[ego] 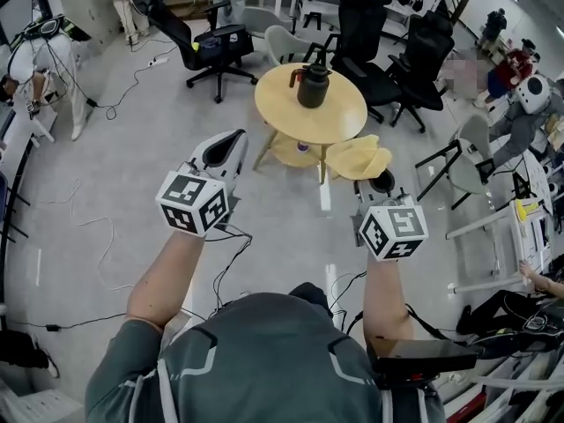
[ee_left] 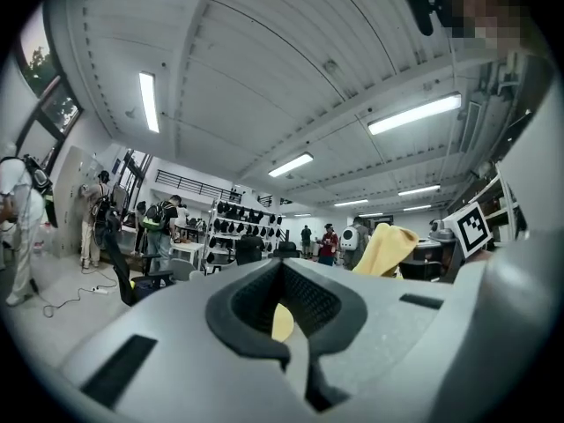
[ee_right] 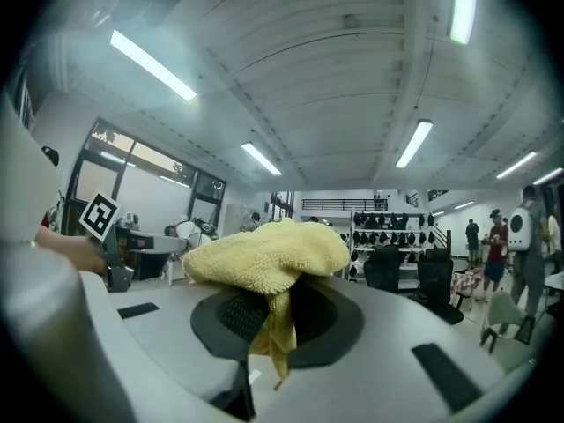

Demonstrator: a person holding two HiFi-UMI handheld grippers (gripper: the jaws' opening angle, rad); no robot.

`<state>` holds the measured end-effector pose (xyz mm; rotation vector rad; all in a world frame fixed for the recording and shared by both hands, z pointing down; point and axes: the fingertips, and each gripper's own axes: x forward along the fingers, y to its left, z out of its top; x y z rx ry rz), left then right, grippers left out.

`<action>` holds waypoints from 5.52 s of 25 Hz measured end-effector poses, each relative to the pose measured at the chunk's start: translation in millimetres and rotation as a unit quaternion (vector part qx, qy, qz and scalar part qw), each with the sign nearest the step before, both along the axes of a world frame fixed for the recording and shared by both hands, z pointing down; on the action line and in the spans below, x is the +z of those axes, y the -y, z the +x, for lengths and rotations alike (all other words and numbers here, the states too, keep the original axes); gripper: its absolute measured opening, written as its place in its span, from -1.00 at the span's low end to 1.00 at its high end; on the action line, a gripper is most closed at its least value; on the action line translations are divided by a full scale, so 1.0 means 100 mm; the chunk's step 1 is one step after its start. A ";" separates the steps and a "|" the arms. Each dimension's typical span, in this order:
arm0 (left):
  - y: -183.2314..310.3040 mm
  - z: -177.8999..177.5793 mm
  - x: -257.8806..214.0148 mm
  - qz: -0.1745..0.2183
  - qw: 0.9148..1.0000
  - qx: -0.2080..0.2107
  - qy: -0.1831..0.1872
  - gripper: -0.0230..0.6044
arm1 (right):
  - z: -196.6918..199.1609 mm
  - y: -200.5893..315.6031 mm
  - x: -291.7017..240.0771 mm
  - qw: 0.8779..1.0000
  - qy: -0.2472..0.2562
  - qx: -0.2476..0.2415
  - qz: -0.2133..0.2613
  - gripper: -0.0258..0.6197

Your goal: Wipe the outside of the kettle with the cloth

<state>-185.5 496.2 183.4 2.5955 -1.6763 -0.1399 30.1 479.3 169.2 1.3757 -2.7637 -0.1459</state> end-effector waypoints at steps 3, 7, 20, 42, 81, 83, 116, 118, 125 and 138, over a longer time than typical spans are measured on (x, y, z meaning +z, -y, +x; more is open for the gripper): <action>0.08 -0.05 0.03 -0.004 1.000 0.007 -0.005 -0.90 | -0.08 0.05 0.01 1.000 -0.010 0.001 -0.003 -0.73; 0.30 -0.05 0.06 0.000 1.000 0.007 0.008 -0.90 | -0.13 0.32 -0.02 1.000 -0.011 0.007 0.005 -0.73; 1.66 0.07 0.08 -0.013 0.999 -0.018 0.030 -0.90 | -0.09 1.89 0.05 1.000 0.009 -0.016 -0.006 -0.73; 4.12 0.54 0.59 -0.071 0.996 0.019 0.059 -0.90 | 0.21 4.05 0.42 0.999 0.003 0.001 -0.036 -0.73; 6.28 0.46 2.82 -0.167 0.957 0.178 0.154 -0.54 | -1.02 5.88 2.77 0.975 -0.020 0.151 -0.159 -0.73; 6.31 0.43 2.83 -0.167 0.960 0.176 0.139 -0.54 | -1.07 5.89 2.92 0.973 -0.023 0.153 -0.170 -0.73; 6.34 0.46 3.07 -0.189 0.966 0.101 0.147 -0.49 | -0.90 5.61 3.92 0.963 -0.020 0.124 -0.239 -0.73; 6.34 0.47 3.07 -0.197 0.965 0.087 0.152 -0.49 | -0.80 5.58 3.62 0.967 -0.009 0.130 -0.221 -0.73; 6.41 0.46 3.08 -0.184 0.964 0.059 0.184 -0.51 | -0.53 5.78 2.96 0.978 -0.005 0.133 -0.160 -0.73; 6.58 0.45 3.01 -0.135 0.963 0.079 0.221 -0.54 | -0.39 5.82 4.01 0.958 -0.023 0.124 -0.257 -0.73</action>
